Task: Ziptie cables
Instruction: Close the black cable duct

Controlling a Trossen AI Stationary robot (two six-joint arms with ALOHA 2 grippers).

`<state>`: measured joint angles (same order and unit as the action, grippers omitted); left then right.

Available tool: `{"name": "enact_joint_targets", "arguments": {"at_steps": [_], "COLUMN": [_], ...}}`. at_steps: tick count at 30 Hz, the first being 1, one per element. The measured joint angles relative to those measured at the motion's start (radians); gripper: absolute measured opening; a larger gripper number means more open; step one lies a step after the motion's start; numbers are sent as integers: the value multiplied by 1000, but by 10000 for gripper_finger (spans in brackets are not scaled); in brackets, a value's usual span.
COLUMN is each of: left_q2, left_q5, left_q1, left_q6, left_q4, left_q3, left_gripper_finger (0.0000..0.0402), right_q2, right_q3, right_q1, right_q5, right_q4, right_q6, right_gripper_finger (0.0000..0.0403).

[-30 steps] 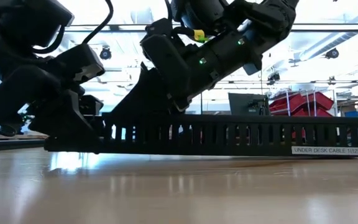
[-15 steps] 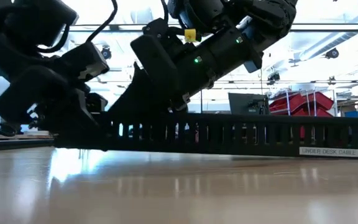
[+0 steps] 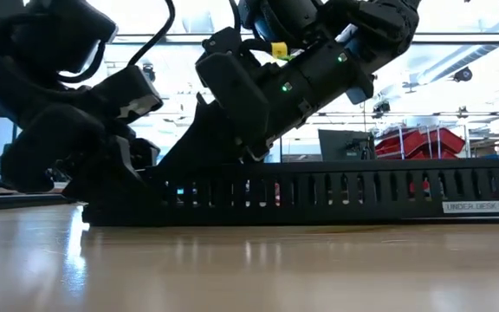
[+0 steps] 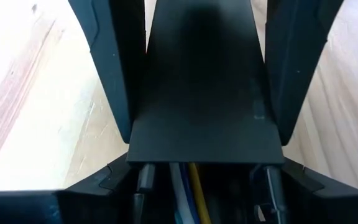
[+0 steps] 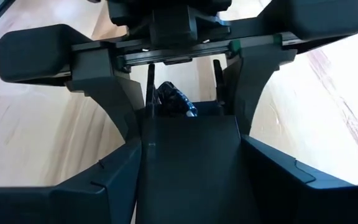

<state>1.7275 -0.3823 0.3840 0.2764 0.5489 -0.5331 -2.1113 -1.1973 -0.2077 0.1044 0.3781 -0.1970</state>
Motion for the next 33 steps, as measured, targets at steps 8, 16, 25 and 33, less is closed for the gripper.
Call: {"name": "enact_joint_targets", "arguments": {"at_steps": [8,16,25,33], "left_q2": [-63,-123,-124,-124], "left_q5": [16,31,36,30], "left_q1": [-3,-3,0,-1], "left_q6": [1,5,-2,-23], "left_q4": [-102,-193,-183,-155], "left_q3": [6,9,13,18], "left_gripper_finger": [236,223,202,207], "right_q2": [2,2,1,-1], "right_q3": [2,-2,-31,-44], "right_q1": [-1,-3,-7,-11], "right_q5": [4,-66,-88,19], "right_q4": [-17,-36,-67,-65], "right_q6": [-6,30,28,30], "right_gripper_finger": [227,221,220,226]}}
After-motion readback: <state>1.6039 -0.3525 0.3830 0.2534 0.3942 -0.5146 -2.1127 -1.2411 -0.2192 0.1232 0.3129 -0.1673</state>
